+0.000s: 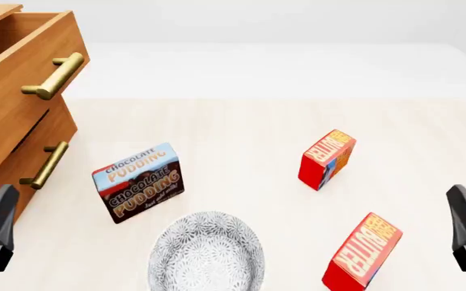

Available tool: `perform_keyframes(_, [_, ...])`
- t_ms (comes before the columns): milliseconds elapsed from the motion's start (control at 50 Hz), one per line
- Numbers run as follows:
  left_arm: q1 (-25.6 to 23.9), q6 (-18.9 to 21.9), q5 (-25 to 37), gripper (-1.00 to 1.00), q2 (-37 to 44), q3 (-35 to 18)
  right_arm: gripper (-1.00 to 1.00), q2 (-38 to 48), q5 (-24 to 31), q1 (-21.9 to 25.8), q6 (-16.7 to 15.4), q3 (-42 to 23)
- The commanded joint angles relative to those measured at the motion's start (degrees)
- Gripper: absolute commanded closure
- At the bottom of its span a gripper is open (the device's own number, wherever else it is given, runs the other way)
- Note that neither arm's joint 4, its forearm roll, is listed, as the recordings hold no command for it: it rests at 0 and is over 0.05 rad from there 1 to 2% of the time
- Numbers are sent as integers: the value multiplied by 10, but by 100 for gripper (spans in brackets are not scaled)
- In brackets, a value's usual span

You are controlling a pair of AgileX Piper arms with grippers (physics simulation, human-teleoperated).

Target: Put the butter at the front in the top drawer of the cabinet and close it.

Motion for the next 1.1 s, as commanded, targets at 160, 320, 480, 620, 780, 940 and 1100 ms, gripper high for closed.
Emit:
perform_keyframes(160, [0, 0, 1, -100, 2, -2, -100, 1, 1, 0, 0, -1])
perform_keyframes(320, [12, -19, 2, -100, 3, -1, -100, 1, 1, 0, 1, -1])
perform_keyframes(480, [-15, -8, -23, -100, -1, -5, -100, 1, 1, 0, 1, -1])
perform_keyframes(620, [-57, -11, 11, -100, -1, -44, -100, 2, 1, 0, 1, -1])
perform_keyframes(780, [-117, -6, 124, -100, -1, -136, -100, 2, 0, 0, 1, -1])
perform_keyframes(940, [-160, 5, 212, -100, -1, -207, -100, 3, -1, 0, 1, -1])
perform_keyframes(1100, [-151, 2, 283, -100, -1, -266, -100, 3, -1, 0, 1, -1])
